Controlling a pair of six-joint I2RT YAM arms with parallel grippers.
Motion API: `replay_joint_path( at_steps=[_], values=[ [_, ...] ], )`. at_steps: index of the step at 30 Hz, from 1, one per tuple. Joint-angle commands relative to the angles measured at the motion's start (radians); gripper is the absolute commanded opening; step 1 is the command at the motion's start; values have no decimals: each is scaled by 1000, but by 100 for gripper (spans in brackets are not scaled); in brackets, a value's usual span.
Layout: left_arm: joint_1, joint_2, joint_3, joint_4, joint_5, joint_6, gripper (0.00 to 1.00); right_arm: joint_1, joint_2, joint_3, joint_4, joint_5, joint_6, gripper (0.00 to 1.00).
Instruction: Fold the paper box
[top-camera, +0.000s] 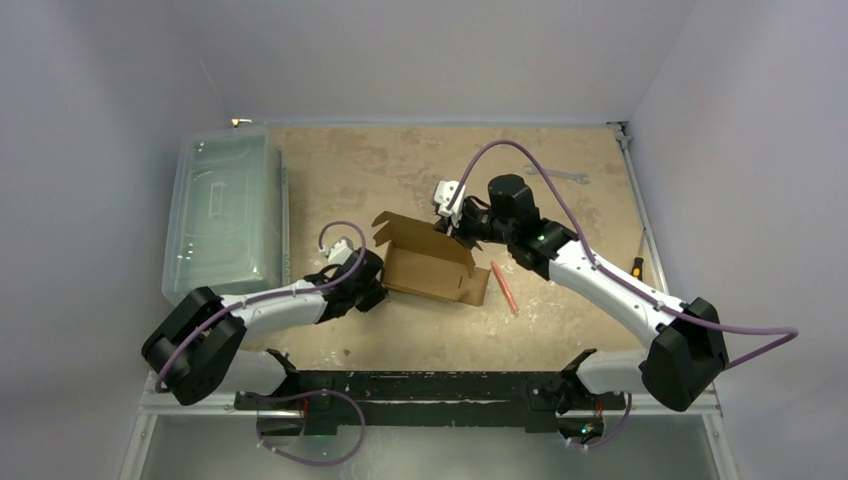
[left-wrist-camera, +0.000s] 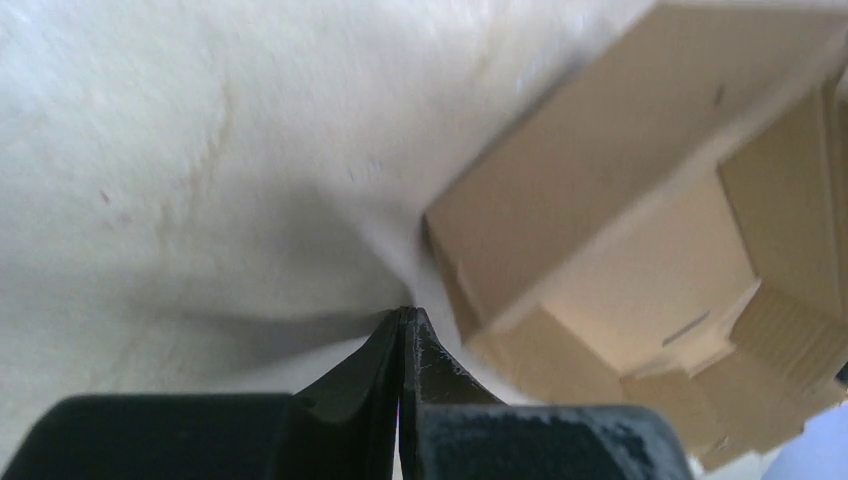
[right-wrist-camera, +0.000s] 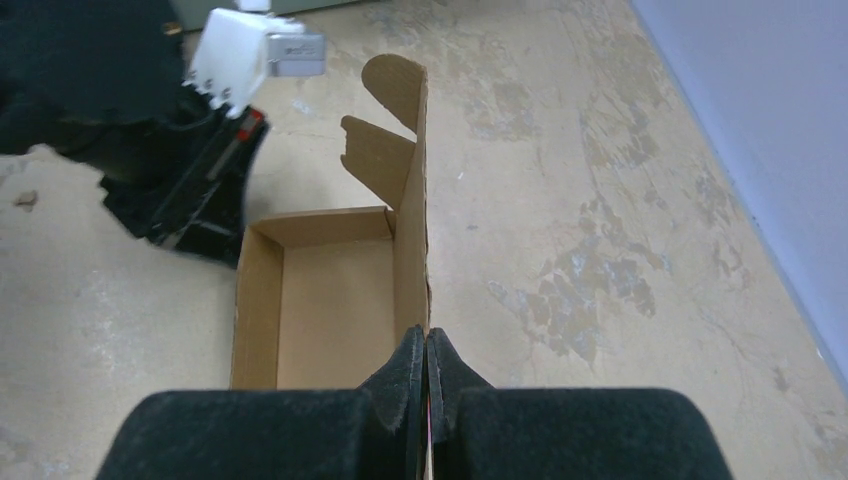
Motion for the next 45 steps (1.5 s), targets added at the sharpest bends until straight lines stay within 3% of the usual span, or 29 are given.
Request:
replay_joint_path(
  at_steps=[1, 14, 30, 38, 45],
  values=[
    [82, 54, 87, -37, -46, 26, 0, -1, -23, -13, -4, -75, -23, 0],
    [116, 98, 159, -3, -6, 79, 0, -1, -18, -18, -8, -99, -30, 0],
    [124, -176, -27, -133, 97, 295, 0, -10, -11, -11, 10, 0, -16, 0],
    [124, -170, -112, 49, 293, 118, 0, -10, -2, -12, 10, -5, -12, 0],
    [124, -27, -7, 95, 261, 60, 0, -10, 2, -12, 3, -38, -11, 0]
  ],
)
